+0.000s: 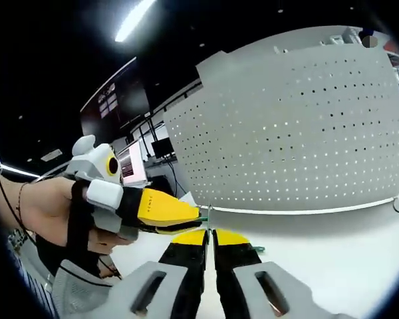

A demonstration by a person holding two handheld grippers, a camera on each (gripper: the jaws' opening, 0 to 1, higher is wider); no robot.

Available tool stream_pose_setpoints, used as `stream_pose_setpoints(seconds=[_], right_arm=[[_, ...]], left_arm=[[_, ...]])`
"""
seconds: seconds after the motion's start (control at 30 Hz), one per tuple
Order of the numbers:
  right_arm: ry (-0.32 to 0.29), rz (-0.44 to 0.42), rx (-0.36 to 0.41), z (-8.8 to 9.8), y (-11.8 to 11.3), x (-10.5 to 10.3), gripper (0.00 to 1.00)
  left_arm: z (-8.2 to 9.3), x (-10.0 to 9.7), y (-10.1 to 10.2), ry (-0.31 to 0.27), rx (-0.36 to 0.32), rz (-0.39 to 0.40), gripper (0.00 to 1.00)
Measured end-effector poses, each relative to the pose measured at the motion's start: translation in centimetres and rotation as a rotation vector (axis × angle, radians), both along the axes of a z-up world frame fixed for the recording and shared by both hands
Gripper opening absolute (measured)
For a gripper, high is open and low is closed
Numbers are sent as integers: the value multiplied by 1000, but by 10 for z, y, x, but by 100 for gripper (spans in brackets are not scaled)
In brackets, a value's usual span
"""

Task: Insert the hook assembly into the mounting plate slot until the hook locks in place.

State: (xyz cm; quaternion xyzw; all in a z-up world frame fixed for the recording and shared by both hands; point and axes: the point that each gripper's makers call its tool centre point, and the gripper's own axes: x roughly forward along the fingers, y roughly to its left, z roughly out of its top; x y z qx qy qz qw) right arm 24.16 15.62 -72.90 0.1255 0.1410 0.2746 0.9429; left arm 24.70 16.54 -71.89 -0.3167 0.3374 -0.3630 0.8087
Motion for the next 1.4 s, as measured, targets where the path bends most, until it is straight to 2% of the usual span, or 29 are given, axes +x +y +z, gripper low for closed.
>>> stream_pose_setpoints(seconds=[0.33,0.63,1.2,1.4], right_arm=[[-14,1,-8,2,2,0,1],[-22,11,-21,1,4,-2,1],[-41,28,-34,4,7,-4,2],[-37,30,-33,7,7,-4,3]], left_arm=[[-5,-4,-2,27,-14,-1,7],[-4,-4,1,69,-76,60,5],[-2,-5,4,115,-142,96,3],[1,-4,4,81,-106,79,2]])
